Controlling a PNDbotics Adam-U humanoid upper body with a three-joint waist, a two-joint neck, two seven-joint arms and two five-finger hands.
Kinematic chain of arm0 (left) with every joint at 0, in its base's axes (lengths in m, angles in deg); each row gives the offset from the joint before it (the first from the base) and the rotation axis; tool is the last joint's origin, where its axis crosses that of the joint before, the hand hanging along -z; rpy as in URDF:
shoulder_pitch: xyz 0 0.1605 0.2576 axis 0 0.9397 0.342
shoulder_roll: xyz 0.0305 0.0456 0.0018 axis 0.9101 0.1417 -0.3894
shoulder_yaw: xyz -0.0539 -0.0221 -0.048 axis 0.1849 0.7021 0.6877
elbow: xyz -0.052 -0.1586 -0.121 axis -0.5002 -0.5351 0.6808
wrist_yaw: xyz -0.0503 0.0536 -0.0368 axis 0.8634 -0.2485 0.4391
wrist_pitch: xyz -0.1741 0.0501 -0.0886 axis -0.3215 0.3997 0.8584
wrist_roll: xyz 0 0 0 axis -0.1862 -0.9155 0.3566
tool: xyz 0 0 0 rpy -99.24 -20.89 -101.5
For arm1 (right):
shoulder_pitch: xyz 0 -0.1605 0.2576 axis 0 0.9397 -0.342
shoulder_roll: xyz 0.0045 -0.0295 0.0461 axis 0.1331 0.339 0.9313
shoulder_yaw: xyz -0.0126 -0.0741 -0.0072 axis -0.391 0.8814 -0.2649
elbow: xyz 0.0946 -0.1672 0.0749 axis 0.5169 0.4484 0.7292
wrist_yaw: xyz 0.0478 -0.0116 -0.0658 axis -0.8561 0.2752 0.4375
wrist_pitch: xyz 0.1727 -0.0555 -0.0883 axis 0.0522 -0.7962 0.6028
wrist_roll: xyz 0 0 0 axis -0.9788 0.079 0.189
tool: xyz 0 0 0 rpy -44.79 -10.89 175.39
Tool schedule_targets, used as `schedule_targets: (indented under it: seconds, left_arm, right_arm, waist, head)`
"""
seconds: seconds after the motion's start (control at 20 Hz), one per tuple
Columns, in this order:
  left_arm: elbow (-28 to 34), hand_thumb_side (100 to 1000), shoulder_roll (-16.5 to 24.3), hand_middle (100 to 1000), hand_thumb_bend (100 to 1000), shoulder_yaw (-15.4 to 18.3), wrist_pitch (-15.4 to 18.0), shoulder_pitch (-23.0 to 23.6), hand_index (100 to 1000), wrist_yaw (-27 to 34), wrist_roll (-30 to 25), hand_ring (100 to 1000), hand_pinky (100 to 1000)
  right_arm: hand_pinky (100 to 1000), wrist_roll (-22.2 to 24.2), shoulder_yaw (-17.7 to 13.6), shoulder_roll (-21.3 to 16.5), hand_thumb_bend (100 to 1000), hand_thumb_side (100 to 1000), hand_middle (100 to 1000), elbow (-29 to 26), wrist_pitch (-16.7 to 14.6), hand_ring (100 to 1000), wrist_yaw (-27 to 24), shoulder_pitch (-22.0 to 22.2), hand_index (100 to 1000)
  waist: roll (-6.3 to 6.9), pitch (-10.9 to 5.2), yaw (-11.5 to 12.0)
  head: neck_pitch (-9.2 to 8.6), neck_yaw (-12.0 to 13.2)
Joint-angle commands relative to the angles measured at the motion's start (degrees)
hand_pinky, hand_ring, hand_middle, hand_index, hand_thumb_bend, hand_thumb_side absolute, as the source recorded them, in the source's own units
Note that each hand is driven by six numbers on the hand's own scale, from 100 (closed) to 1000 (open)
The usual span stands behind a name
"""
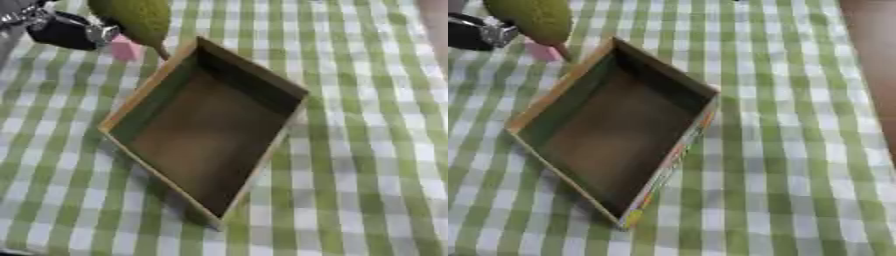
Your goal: Pick up objects on the table and place them in the box.
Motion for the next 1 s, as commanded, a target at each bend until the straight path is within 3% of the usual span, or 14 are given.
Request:
schedule_targets:
  seconds: [0.05,0.25,0.45,1.0]
  left_arm:
    - [5.31,100,-2.87,505,100,-1.40,-1.57,-1.97,653,-1.58,-2.68,526,576]
    - [8.10,100,-8.48,504,100,-3.90,-4.50,-2.88,653,-3.08,-6.17,521,570]
    - [7.05,100,-12.95,502,100,-5.42,-5.60,-2.19,653,-5.59,-8.97,516,564]
    - [-2.40,130,-17.62,494,100,-7.41,-6.00,1.91,647,-10.71,-6.95,511,547]
  right_arm:
    - [889,-0.52,-0.87,-2.07,100,424,542,-0.87,-0.02,515,-0.72,-1.20,831]
    - [889,-0.48,-0.72,-1.82,100,429,541,-0.87,0.08,517,-0.94,-1.65,831]
    - [891,-0.36,-0.66,-1.57,100,432,542,-0.87,0.24,522,-1.15,-1.75,831]
    - [894,-0.35,-0.88,-1.06,100,445,540,-0.87,0.41,530,-1.20,-1.37,833]
  waist:
    - [-0.17,-1.66,-0.04]
    - [-0.35,-1.66,-0.07]
    - [-0.25,-1.74,-0.09]
    - [-0.24,-1.58,-0.45]
  head:
    - [0.40,0.06]
    - [0.50,-0.25]
    - [0.37,-0.84]
    - [-0.06,-0.96]
